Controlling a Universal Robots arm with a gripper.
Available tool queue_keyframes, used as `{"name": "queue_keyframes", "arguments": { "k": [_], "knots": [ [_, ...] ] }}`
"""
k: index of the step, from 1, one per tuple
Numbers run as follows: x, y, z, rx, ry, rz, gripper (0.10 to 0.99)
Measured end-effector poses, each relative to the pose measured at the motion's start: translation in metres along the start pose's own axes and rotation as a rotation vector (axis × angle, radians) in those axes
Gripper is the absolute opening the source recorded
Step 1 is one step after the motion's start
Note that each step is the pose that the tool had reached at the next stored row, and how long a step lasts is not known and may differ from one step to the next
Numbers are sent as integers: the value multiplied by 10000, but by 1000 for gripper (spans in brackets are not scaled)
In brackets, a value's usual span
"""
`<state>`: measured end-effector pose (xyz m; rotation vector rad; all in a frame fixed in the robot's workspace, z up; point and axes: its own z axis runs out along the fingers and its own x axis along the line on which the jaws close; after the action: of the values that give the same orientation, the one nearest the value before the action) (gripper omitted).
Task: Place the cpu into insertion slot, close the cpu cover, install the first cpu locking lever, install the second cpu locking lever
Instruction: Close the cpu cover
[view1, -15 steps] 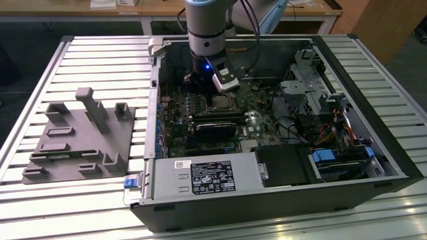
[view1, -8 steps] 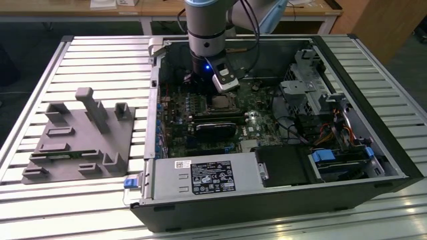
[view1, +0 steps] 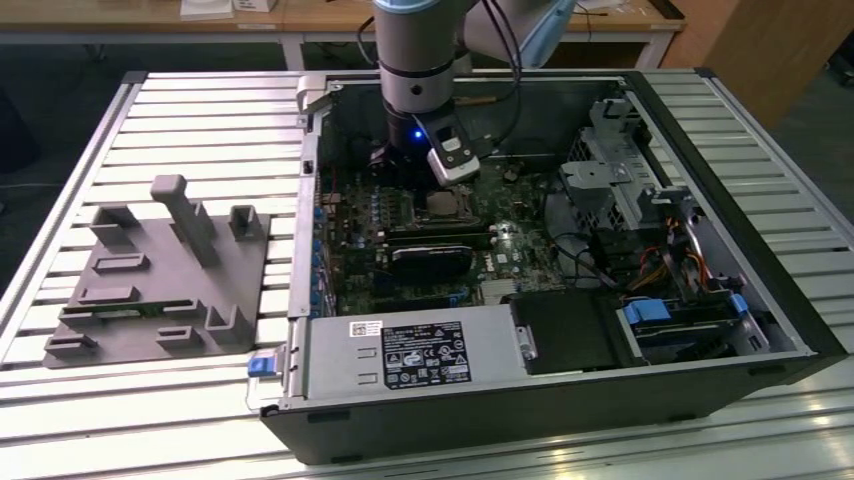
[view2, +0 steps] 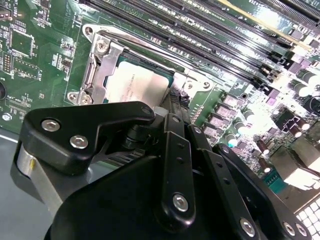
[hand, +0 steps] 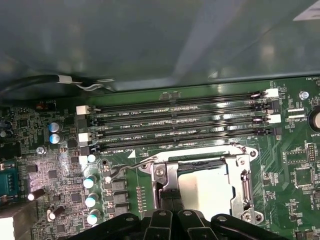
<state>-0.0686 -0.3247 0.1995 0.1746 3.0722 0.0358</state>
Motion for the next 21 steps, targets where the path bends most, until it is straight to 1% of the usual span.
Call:
{"name": "queue_keyframes", "arguments": {
  "k": [5,11,15,21],
  "knots": [
    [-26,5,3,-4,-1,-1,106],
    [-31,6,-2,1,0,-1,106],
    [-33,8,-47,-1,-1,0,106],
    [-41,10,-164,0,-1,0,106]
  ]
}}
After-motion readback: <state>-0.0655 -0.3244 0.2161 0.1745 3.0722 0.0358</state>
